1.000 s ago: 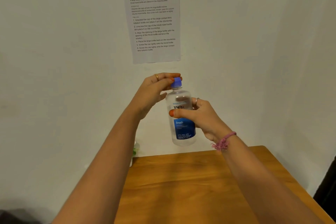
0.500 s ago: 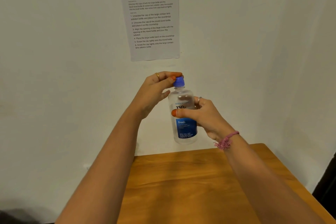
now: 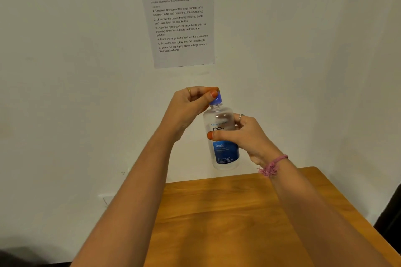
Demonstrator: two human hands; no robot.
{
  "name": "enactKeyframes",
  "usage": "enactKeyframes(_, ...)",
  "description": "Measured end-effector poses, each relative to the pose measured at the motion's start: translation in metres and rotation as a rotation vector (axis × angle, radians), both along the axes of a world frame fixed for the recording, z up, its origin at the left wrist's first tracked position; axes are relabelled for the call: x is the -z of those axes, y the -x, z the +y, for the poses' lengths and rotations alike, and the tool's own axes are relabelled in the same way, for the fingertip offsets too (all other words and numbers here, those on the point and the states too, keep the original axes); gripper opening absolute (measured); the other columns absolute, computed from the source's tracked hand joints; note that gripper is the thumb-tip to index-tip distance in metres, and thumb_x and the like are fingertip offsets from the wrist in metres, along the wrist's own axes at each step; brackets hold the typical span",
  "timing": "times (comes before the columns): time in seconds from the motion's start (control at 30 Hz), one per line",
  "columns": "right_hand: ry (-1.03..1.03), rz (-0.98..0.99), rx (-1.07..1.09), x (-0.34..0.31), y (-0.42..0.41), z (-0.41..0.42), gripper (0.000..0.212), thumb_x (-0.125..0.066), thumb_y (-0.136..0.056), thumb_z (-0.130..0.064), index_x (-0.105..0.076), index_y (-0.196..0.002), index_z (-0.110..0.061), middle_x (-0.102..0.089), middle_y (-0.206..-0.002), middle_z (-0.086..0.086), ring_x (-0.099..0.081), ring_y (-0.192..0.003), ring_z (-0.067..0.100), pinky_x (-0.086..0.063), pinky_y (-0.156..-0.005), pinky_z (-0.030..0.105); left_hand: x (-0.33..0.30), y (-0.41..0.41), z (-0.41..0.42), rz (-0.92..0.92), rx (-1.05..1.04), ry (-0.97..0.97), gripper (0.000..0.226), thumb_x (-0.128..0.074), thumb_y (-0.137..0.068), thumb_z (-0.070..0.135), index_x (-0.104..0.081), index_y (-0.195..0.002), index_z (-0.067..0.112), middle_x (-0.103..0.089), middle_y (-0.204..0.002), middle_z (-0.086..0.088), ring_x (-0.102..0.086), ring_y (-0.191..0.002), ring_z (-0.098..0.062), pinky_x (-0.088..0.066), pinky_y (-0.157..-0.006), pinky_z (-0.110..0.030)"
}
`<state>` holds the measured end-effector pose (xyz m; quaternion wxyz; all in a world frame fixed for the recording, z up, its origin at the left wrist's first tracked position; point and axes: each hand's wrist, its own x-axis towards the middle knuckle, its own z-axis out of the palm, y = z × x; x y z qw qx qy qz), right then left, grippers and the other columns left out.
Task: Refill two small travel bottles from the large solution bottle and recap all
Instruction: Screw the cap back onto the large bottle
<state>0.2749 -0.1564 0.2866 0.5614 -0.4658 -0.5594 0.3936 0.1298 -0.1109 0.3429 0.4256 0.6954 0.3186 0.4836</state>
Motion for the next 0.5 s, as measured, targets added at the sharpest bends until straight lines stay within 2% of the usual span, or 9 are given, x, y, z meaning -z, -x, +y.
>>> enactKeyframes(0.2,0.032,0.02,0.003,0.006,-0.001,0.008,0.036,-0.081,-0.067,-0.021,-0.059,-0.092,-0.034,-0.067,-0.098,-0.005,-0.065,-0.09,0.018,-0.056,-0.076,0.033,0.007,-0.005,0.009,-0.024,0.004,0.013,0.015,-0.062,-0.091,0.022,-0.07,-0.104,0.019,-0.073,-0.107,-0.004,-0.067,-0.104,-0.019,-0.053,-0.096,-0.039)
enactKeyframes(0.3,0.053,0.027,-0.019,0.007,-0.003,0.01,0.036,-0.08,-0.067,-0.02,-0.058,-0.092,-0.034,-0.067,-0.098,-0.005,-0.066,-0.089,0.016,-0.056,-0.074,0.031,0.013,-0.008,0.012,-0.062,0.007,0.019,0.019,-0.063,-0.09,0.024,-0.069,-0.107,0.017,-0.073,-0.107,-0.004,-0.068,-0.103,-0.018,-0.054,-0.093,-0.035)
enactKeyframes(0.5,0.073,0.019,-0.02,0.015,-0.006,0.013,0.035,-0.08,-0.067,-0.02,-0.058,-0.09,-0.034,-0.067,-0.096,-0.008,-0.066,-0.087,0.015,-0.055,-0.071,0.029,0.028,-0.016,0.015,-0.13,-0.025,0.029,0.02,-0.066,-0.088,0.021,-0.068,-0.108,0.017,-0.073,-0.103,0.0,-0.07,-0.092,-0.009,-0.055,-0.076,-0.02)
